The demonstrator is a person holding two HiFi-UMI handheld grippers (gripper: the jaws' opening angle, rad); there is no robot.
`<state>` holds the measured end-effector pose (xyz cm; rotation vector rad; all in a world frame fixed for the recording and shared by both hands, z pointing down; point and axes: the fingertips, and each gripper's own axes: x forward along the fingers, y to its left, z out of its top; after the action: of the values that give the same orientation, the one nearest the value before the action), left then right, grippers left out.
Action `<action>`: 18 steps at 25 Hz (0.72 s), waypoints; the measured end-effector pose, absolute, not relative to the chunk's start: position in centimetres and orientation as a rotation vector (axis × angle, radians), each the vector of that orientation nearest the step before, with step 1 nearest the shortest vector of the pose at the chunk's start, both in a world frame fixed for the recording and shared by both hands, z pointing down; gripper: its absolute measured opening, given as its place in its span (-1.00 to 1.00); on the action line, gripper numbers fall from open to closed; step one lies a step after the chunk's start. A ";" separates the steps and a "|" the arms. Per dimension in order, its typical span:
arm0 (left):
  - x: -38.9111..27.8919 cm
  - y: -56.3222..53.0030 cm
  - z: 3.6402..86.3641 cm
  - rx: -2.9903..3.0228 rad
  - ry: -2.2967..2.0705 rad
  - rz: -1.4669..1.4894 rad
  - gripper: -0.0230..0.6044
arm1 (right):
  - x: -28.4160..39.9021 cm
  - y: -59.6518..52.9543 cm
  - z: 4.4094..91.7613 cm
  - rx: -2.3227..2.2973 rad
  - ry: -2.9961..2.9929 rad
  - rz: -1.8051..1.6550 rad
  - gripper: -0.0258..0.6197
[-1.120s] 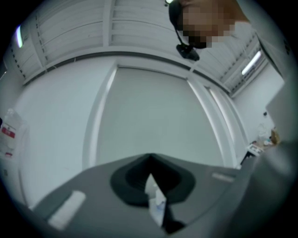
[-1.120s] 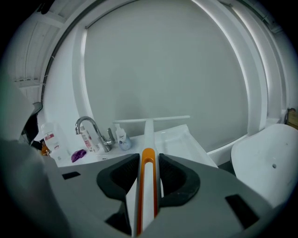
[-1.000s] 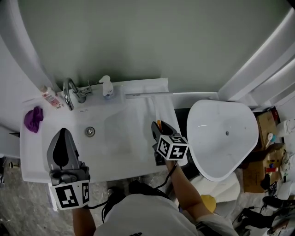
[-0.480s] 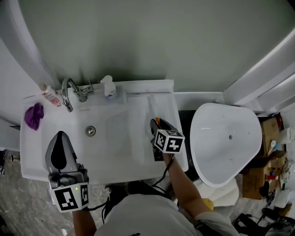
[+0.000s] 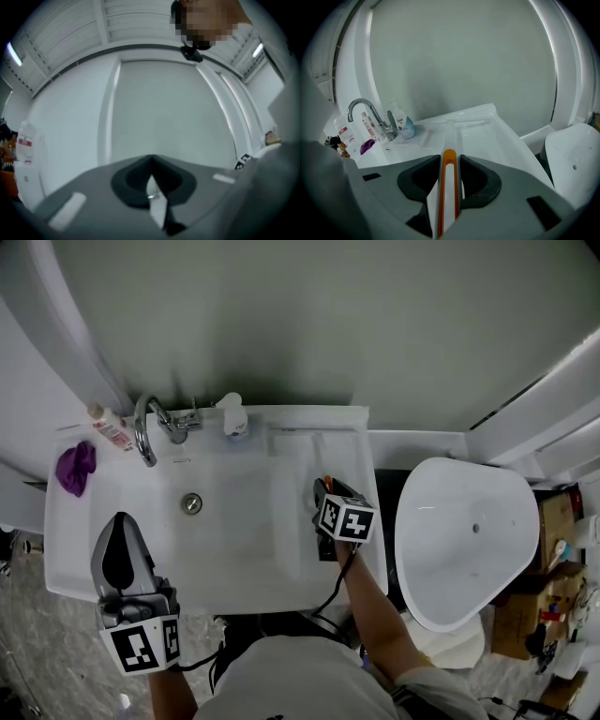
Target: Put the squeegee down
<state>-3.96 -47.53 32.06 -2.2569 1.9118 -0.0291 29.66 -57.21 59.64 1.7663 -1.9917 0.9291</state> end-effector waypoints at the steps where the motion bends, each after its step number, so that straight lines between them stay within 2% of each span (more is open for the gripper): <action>1: -4.1 -47.5 32.1 -2.253 1.918 -0.032 -0.91 | 29.7 -57.4 59.8 1.766 -1.983 0.932 -0.51; 18: -5.2 -47.1 32.9 -2.216 1.987 -0.080 -0.91 | 29.2 -58.9 61.7 1.726 -1.889 0.929 -0.51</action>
<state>-5.20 -47.09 32.89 -2.2160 1.9872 -0.0798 29.23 -58.93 61.70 1.7261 -1.8893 0.9288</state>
